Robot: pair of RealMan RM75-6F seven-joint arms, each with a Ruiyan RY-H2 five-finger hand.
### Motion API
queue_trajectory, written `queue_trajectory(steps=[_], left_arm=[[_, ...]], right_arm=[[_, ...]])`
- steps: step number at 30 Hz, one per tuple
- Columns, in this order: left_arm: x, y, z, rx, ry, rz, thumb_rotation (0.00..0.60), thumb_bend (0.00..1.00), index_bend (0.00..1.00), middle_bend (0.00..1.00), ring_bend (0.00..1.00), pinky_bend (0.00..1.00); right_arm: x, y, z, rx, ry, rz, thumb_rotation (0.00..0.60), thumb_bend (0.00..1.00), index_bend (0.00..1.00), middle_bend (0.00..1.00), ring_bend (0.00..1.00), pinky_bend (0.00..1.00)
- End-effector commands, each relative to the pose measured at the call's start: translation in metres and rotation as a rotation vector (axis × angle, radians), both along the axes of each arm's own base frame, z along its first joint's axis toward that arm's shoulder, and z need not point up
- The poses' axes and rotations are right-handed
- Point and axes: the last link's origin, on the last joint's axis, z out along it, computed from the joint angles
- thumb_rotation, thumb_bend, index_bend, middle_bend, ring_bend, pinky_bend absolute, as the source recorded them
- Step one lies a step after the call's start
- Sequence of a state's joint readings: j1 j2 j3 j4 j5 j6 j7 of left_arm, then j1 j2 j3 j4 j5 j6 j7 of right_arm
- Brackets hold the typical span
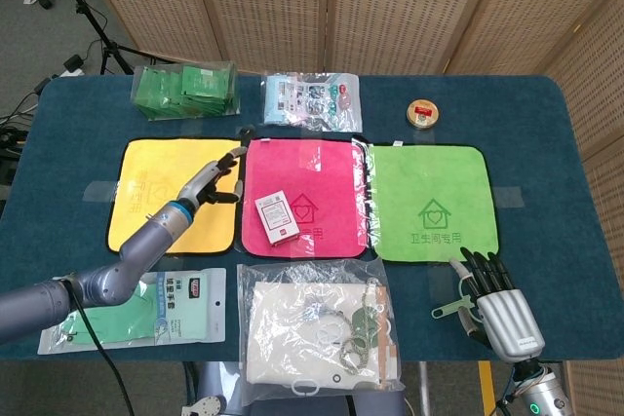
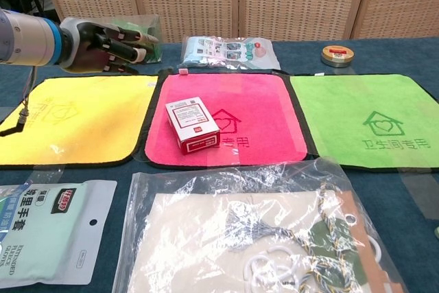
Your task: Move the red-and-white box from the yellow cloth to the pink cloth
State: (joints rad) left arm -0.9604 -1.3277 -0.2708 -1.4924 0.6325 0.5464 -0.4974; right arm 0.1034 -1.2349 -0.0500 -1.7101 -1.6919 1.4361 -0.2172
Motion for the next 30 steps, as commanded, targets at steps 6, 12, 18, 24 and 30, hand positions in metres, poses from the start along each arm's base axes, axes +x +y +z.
queue_trajectory(steps=[6, 12, 18, 24, 30], left_arm=[[-0.038, -0.035, 0.044, 0.261, 0.368, -0.275, 0.600, 0.55, 0.00, 0.00, 0.00, 0.00], [-0.074, -0.097, 0.068, 0.419, 0.651, -0.471, 0.600, 0.53, 0.00, 0.00, 0.00, 0.00], [-0.098, -0.165, 0.076, 0.508, 0.859, -0.560, 0.600, 0.49, 0.00, 0.00, 0.00, 0.00], [-0.112, -0.215, 0.071, 0.409, 0.851, -0.511, 0.600, 0.49, 0.00, 0.00, 0.00, 0.00], [-0.120, -0.238, 0.067, 0.368, 0.883, -0.506, 0.600, 0.49, 0.00, 0.00, 0.00, 0.00]], right_arm=[[-0.001, -0.001, -0.003, 0.021, -0.003, -0.005, 0.600, 0.52, 0.00, 0.00, 0.00, 0.00], [-0.001, 0.000, -0.006, 0.043, 0.002, -0.005, 0.600, 0.52, 0.00, 0.00, 0.00, 0.00], [0.001, 0.004, -0.004, 0.044, -0.003, 0.003, 0.600, 0.52, 0.00, 0.00, 0.00, 0.00], [0.003, 0.008, -0.001, 0.047, -0.008, 0.001, 0.600, 0.52, 0.00, 0.00, 0.00, 0.00], [0.003, 0.009, 0.001, 0.048, -0.009, 0.000, 0.600, 0.52, 0.00, 0.00, 0.00, 0.00]])
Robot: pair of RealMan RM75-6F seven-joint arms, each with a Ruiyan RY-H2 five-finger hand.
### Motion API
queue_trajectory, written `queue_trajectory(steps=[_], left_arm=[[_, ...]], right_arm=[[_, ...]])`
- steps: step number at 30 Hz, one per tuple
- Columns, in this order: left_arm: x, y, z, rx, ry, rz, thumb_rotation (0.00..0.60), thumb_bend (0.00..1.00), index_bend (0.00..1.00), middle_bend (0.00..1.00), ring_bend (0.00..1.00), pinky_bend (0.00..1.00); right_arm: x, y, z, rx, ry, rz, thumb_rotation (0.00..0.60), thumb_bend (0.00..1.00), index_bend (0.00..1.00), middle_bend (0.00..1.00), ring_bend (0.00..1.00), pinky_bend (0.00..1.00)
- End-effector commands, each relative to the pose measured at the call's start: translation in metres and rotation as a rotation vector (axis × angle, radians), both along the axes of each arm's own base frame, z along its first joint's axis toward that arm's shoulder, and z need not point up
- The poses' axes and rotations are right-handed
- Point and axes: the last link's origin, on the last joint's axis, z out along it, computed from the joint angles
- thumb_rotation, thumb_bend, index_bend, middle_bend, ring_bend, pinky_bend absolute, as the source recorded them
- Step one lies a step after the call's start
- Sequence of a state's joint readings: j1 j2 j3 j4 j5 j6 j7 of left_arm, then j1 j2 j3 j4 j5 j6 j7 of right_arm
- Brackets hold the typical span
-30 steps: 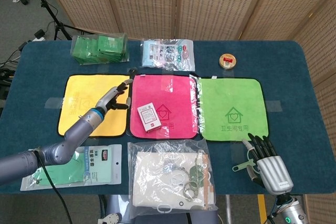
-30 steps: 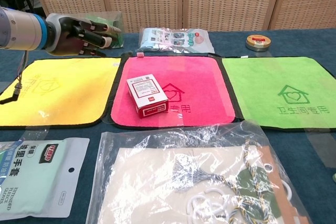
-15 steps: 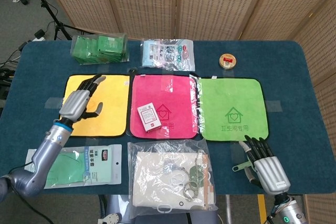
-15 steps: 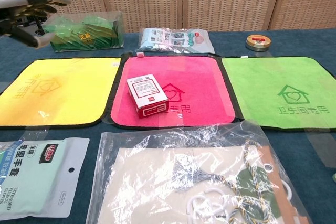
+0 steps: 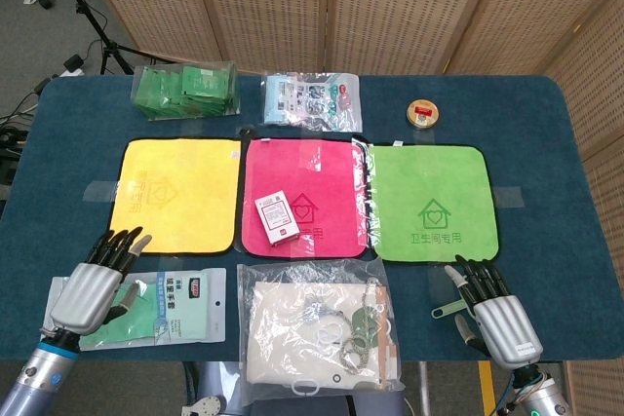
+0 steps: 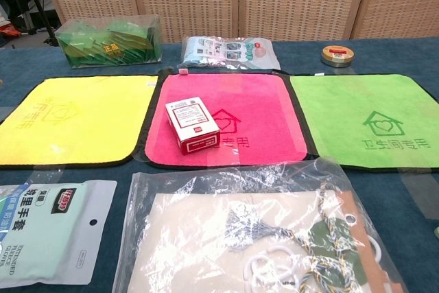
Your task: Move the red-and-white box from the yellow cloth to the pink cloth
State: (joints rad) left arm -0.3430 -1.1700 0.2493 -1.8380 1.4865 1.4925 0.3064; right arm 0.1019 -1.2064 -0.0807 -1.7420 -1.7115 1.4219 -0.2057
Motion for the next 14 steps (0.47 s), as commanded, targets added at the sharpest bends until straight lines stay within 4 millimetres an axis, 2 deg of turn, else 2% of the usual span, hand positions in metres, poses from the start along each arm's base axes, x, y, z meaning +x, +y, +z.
queue_trajectory(steps=[1, 6, 14], left_arm=[[-0.003, -0.012, -0.002, -0.011, 0.016, 0.013, 0.600, 0.49, 0.00, 0.00, 0.00, 0.00], [-0.008, -0.021, -0.002, 0.007, 0.006, 0.029, 0.600, 0.48, 0.00, 0.00, 0.00, 0.00], [-0.006, -0.024, 0.006, 0.038, -0.022, -0.004, 0.600, 0.48, 0.00, 0.00, 0.00, 0.00]], right_arm=[[0.000, 0.000, 0.000, 0.001, 0.000, 0.000, 0.600, 0.52, 0.00, 0.00, 0.00, 0.00], [0.001, 0.002, 0.001, 0.004, 0.003, 0.001, 0.600, 0.52, 0.00, 0.00, 0.00, 0.00], [0.005, 0.005, 0.001, 0.010, -0.008, 0.018, 0.600, 0.52, 0.00, 0.00, 0.00, 0.00]])
